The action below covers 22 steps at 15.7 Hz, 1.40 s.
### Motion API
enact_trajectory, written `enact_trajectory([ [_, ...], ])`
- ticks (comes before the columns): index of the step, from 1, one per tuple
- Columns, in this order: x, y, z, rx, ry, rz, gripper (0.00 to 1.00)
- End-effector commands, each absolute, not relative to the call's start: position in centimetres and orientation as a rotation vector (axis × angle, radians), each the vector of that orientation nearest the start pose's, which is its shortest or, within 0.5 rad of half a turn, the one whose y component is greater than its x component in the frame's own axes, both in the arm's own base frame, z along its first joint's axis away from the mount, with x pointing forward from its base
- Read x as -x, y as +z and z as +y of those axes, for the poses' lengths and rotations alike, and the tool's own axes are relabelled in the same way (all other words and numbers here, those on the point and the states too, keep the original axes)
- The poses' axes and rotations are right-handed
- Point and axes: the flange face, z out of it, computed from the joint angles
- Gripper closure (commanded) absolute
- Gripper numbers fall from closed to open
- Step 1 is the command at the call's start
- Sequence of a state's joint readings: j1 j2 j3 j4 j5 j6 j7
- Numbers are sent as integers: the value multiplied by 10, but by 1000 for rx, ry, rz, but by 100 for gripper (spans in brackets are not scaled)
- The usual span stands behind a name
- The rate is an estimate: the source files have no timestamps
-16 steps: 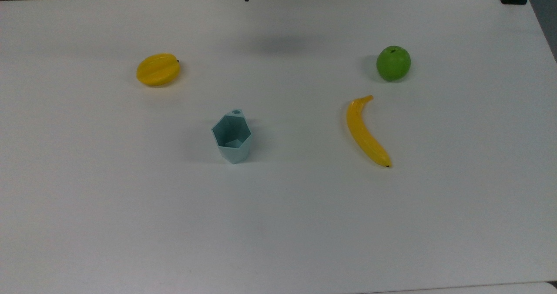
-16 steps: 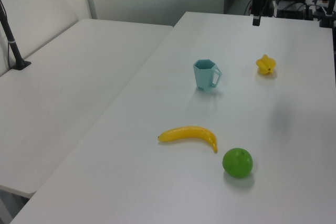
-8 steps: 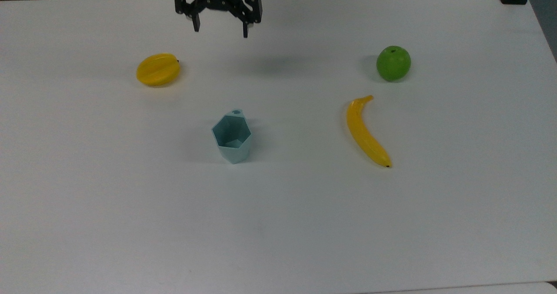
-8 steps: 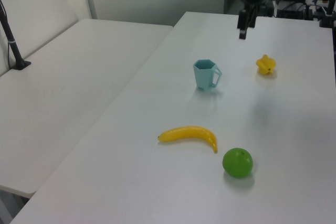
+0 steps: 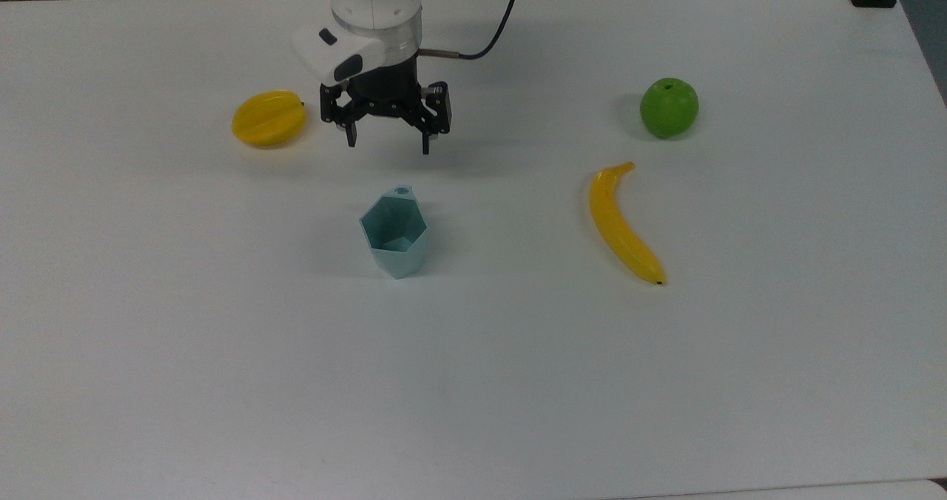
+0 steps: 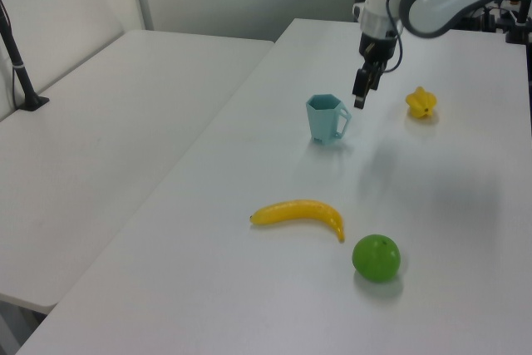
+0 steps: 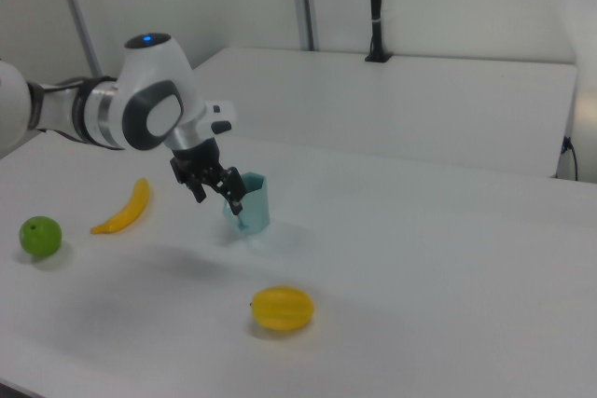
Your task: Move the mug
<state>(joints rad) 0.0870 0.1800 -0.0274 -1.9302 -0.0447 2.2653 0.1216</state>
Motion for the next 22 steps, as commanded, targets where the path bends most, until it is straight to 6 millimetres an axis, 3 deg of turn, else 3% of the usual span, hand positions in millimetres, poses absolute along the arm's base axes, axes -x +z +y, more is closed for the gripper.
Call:
enact_trajectory([
  [1, -626, 376, 40, 3156, -332, 116, 9],
  [4, -631, 357, 45, 3199, -355, 125, 24],
  [7, -633, 343, 49, 3221, -339, 140, 51],
  [9, -635, 344, 49, 3213, -372, 140, 69],
  [15, -643, 340, 53, 3174, -492, 123, 73],
  [17, -644, 339, 54, 3175, -492, 116, 85],
  [19, -641, 350, 55, 3174, -500, 118, 93],
  [22, -623, 380, 61, 3185, -450, 112, 93],
])
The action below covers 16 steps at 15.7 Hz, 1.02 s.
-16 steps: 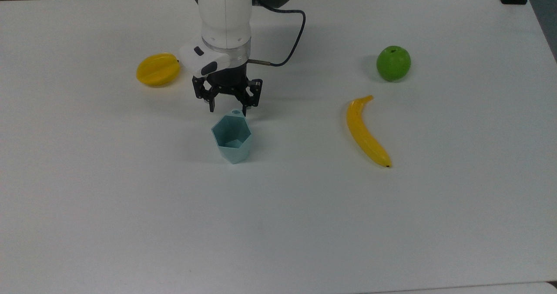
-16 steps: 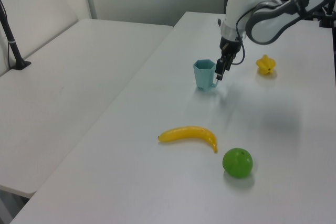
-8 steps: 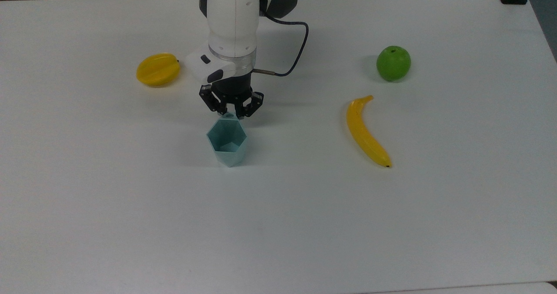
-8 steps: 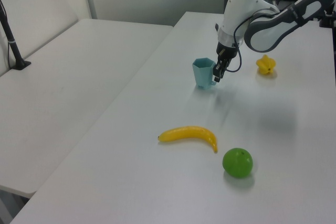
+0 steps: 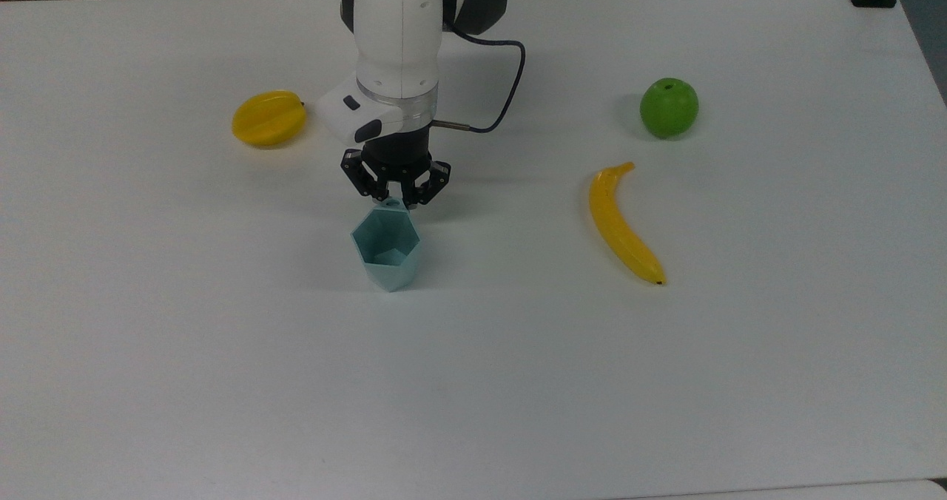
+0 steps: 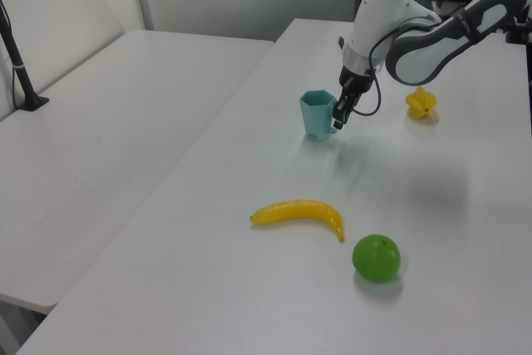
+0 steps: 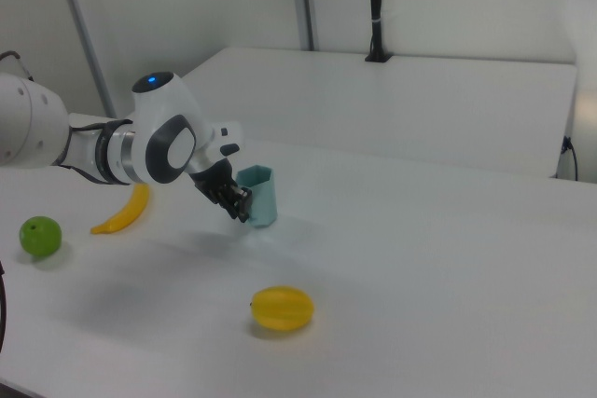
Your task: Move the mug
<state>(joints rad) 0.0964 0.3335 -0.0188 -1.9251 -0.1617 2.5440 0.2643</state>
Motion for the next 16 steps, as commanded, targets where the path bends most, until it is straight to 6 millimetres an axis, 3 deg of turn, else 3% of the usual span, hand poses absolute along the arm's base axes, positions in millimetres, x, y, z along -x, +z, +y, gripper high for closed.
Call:
enact_trajectory([
  [1, -614, 393, 63, 3201, -403, 114, 92],
  [3, -592, 417, 61, 3233, -308, 125, 92],
  [5, -564, 425, 62, 3252, -241, 119, 87],
  [7, -537, 413, 61, 3261, -192, 106, 84],
  [9, -520, 392, 78, 3269, -124, 44, 84],
  [14, -510, 365, 92, 3268, -95, 14, 84],
  [15, -509, 362, 92, 3271, -76, 24, 73],
  [16, -507, 361, 91, 3276, -50, 28, 50],
])
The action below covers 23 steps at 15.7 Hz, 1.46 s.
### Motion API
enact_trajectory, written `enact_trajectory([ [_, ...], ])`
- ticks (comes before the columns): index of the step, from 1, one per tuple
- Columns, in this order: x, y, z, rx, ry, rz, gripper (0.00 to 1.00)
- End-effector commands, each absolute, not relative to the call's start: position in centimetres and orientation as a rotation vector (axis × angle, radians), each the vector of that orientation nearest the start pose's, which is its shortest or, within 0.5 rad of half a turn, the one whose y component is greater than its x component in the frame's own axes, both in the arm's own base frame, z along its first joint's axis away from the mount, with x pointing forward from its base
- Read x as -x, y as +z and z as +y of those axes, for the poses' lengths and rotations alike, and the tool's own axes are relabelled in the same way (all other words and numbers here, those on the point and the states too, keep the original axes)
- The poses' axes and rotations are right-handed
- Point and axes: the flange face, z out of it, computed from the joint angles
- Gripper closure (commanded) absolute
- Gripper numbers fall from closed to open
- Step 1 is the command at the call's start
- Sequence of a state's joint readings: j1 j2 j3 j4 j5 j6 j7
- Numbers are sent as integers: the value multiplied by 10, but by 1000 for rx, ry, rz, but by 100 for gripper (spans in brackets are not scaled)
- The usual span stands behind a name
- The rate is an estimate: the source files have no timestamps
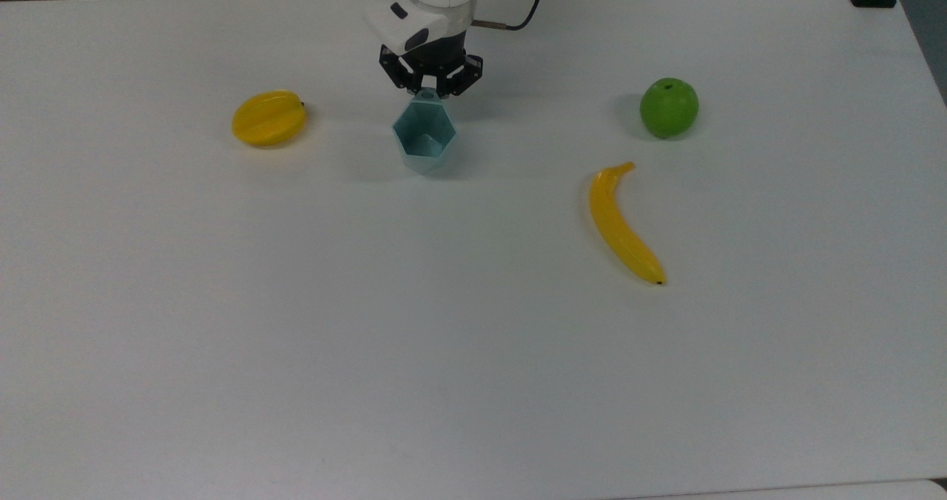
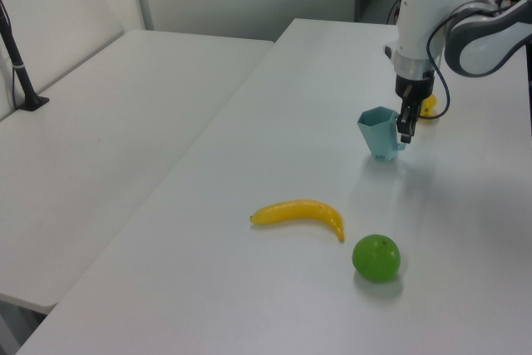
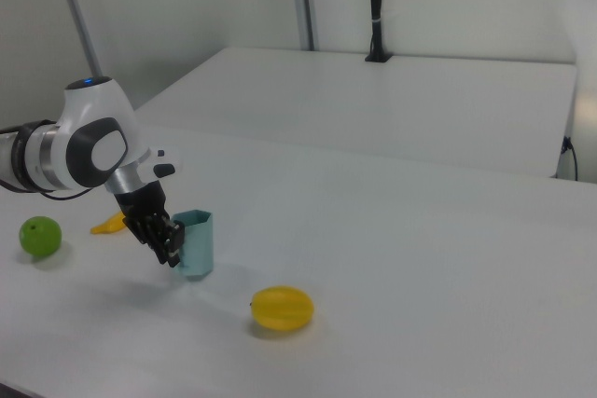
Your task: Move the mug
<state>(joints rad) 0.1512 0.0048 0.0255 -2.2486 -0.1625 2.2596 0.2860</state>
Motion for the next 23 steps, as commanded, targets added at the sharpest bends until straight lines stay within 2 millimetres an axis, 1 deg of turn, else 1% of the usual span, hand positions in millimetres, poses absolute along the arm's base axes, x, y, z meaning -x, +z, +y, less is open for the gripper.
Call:
enact_trajectory([
  [1, -505, 360, 90, 3287, 0, 34, 11],
  [2, -503, 360, 89, 3295, 40, 36, 0],
  [4, -502, 367, 90, 3307, 85, 31, 0],
  [5, -504, 375, 93, 3313, 101, 18, 0],
  [6, -508, 386, 91, 3319, 125, 28, 0],
  [7, -512, 402, 91, 3324, 135, 30, 0],
  [10, -538, 473, 88, 3307, 71, 69, 0],
  [12, -551, 525, 77, 3287, 18, 42, 0],
  [14, -555, 566, 65, 3231, 7, 2, 0],
  [16, -551, 596, 46, 3192, 8, -42, 0],
  [18, -546, 617, 42, 3191, 8, -9, 0],
  [19, -543, 624, 33, 3192, 33, 25, 0],
  [20, -543, 629, 23, 3191, 34, 48, 0],
  [21, -542, 631, 17, 3190, 35, 58, 0],
  [23, -543, 631, 16, 3192, 30, 56, 0],
])
